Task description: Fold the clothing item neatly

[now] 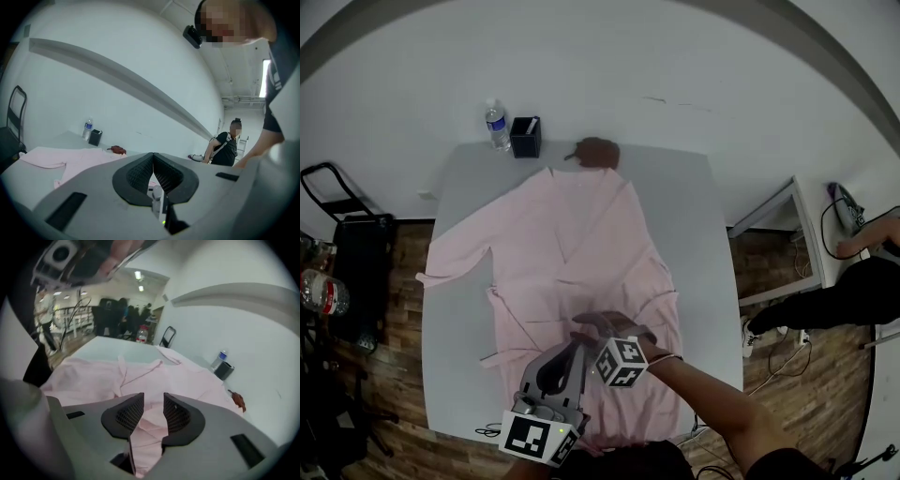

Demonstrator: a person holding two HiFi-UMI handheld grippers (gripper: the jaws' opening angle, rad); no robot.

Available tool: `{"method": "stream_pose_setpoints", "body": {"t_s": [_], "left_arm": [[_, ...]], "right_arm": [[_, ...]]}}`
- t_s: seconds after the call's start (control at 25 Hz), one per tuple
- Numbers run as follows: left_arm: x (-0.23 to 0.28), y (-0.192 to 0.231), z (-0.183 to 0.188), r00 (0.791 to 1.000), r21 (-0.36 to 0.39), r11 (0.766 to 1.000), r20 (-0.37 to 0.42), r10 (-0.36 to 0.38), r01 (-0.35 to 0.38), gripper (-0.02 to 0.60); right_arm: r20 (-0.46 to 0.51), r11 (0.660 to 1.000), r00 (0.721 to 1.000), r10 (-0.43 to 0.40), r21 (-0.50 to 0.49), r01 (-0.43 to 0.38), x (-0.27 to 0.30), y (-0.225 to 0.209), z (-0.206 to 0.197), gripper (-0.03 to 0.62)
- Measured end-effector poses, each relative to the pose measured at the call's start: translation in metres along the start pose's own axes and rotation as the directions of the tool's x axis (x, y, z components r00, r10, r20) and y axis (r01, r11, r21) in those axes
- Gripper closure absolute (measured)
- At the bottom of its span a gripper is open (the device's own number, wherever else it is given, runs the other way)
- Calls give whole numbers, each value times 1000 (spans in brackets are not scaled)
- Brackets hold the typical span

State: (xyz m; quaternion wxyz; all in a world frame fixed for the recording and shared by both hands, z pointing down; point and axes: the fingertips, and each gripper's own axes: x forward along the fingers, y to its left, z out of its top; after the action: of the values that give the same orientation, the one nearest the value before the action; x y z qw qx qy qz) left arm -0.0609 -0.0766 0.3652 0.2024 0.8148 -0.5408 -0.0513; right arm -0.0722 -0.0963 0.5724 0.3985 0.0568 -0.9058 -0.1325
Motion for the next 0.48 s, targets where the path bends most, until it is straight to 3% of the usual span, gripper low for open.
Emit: {"method": "stream_pose_setpoints", "body": {"t_s": [0.08, 0.24, 0.48], "left_arm": [[-2, 4, -1, 1000, 6, 1000, -5, 6, -6, 575], [-7, 11, 0, 1000, 20, 1000, -10, 19, -19, 575], [-23, 24, 3, 999, 31, 998, -3, 48, -48, 575]], "right_arm": [[46, 993, 997, -57, 106, 51, -16, -10, 9, 475], [75, 969, 988, -135, 220, 116, -35, -19, 25, 528], [-13, 877, 976, -217, 436, 201, -18, -47, -7, 528]]}}
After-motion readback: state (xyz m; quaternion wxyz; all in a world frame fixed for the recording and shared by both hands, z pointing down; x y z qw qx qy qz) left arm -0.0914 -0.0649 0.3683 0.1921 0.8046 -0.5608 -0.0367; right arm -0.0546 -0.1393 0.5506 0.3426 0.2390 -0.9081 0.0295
